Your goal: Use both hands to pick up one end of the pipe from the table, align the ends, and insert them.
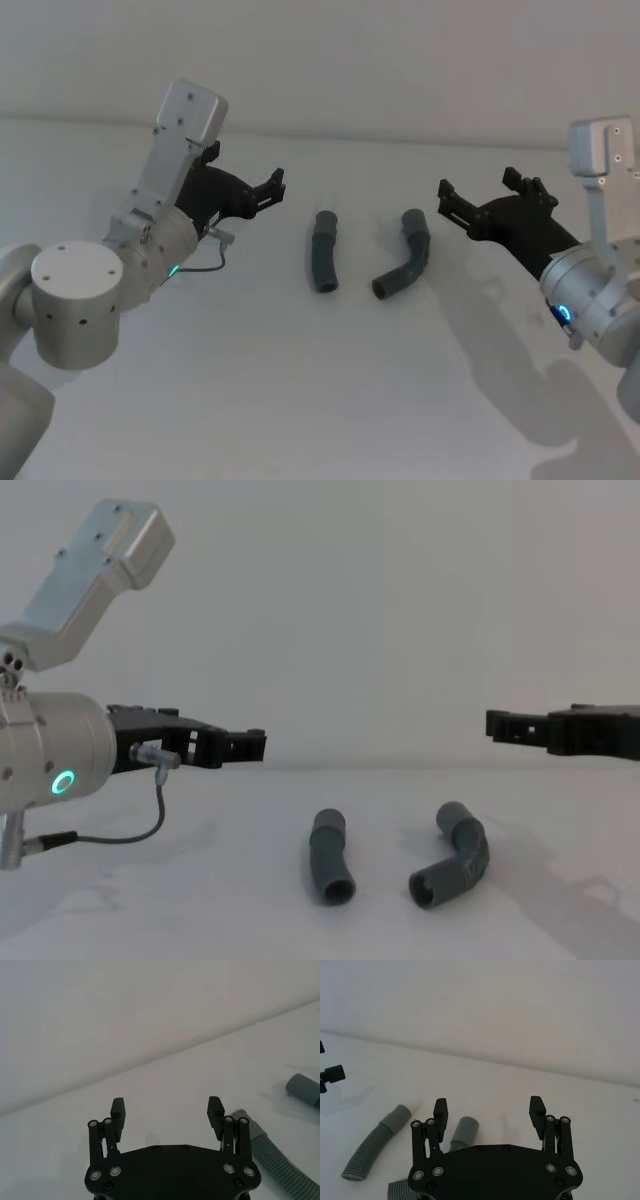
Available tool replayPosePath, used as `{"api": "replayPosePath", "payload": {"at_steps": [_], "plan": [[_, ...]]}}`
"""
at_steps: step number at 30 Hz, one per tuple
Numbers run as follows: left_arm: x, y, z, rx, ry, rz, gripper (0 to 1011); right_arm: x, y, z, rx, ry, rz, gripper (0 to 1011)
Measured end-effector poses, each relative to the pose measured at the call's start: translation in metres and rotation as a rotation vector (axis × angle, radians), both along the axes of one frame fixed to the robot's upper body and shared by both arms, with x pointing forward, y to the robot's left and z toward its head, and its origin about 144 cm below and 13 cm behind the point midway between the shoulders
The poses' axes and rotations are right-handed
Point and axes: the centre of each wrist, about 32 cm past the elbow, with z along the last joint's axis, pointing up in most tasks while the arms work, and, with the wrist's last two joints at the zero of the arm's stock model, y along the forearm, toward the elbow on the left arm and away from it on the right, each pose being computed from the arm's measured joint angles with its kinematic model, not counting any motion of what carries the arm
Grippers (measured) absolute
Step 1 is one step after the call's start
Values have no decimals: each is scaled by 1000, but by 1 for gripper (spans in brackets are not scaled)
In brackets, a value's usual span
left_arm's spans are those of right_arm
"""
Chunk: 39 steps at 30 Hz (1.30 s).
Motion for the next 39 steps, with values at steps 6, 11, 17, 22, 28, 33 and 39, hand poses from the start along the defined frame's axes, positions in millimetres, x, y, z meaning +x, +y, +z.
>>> {"api": "replayPosePath", "payload": {"at_steps": [6, 11, 17, 22, 28, 33, 39], "plan": [[0, -2, 2, -14, 65, -12, 1000, 5, 6, 4, -11, 59, 1, 996], [3, -7, 0, -27, 110, -27, 1000, 9, 11, 4, -16, 99, 0, 996], [6, -13, -3, -36, 137, -43, 1000, 12, 17, 2, -22, 137, 1, 996], [9, -18, -5, -41, 153, -57, 1000, 14, 21, 1, -31, 160, 1, 996], [12, -23, -7, -44, 170, -70, 1000, 16, 26, -2, -45, 179, 2, 996], [13, -28, -9, -51, 185, -77, 1000, 19, 29, -4, -55, 196, 5, 996], [13, -34, -9, -52, 214, -87, 1001, 21, 33, -7, -65, 212, 9, 996]]}}
